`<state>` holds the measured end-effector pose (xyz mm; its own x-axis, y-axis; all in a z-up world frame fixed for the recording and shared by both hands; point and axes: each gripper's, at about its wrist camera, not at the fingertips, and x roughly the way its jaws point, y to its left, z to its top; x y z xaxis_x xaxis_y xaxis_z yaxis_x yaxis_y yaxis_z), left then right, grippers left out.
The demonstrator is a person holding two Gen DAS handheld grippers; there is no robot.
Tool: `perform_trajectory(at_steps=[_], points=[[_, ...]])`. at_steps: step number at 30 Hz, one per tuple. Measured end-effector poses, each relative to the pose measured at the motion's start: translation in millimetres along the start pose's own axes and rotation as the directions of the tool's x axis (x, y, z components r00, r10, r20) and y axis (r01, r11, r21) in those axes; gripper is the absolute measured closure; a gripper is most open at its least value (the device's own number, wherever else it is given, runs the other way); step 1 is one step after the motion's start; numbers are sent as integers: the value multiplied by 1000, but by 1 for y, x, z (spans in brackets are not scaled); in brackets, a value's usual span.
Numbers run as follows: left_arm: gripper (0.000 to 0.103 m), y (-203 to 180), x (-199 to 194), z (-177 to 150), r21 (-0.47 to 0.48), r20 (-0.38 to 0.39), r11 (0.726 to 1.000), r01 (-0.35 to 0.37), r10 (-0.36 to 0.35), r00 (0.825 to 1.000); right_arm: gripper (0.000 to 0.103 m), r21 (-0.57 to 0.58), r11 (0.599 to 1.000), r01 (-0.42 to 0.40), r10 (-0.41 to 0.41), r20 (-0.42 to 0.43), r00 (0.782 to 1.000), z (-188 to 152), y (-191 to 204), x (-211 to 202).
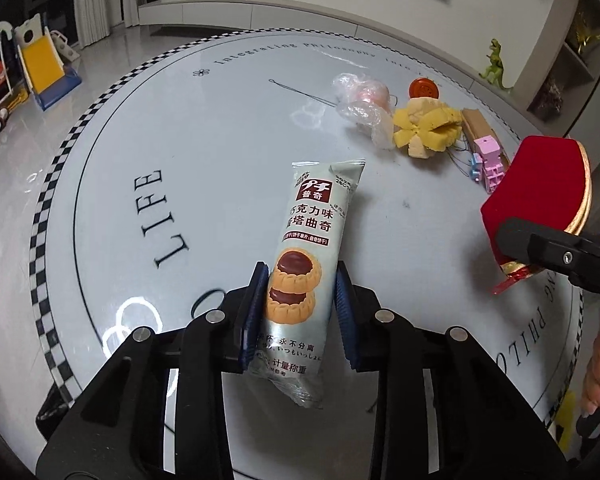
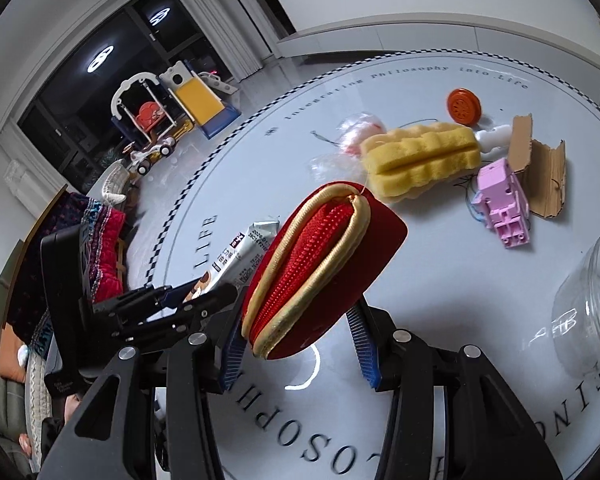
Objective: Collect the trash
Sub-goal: 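Carry packet and pouch over the black bin and open both tools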
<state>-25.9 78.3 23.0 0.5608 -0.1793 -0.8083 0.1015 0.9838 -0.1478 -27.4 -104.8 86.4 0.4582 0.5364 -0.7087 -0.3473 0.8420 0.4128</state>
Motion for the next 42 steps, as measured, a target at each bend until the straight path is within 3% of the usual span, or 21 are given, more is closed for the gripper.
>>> perform_trajectory(at_steps=[13, 25, 29, 39, 40, 42], points=[[70, 32, -82, -59, -95, 99, 994, -55, 65, 993, 55, -139, 989, -55, 55, -5, 998, -27, 80, -7], [70, 77, -141, -125, -231, 159, 967, -108, 147, 976, 55, -284, 947, -148, 125, -98, 987, -71, 163, 3], [70, 91, -155, -154, -283, 148, 949, -141, 188, 971, 55, -312, 926, -212, 168, -162, 972, -90, 189, 13], [71, 132, -176, -226, -419, 88, 879, -229, 290, 953, 55, -404, 866, -295, 176, -306, 935, -136, 247, 44], [71, 138, -174, -230, -428, 66, 866, -260, 316, 946, 53, -430, 857, -283, 150, -318, 936, -140, 255, 50], [71, 147, -168, -235, -443, 13, 842, -309, 350, 937, 43, -540, 824, -173, 7, -295, 956, -151, 273, 64]])
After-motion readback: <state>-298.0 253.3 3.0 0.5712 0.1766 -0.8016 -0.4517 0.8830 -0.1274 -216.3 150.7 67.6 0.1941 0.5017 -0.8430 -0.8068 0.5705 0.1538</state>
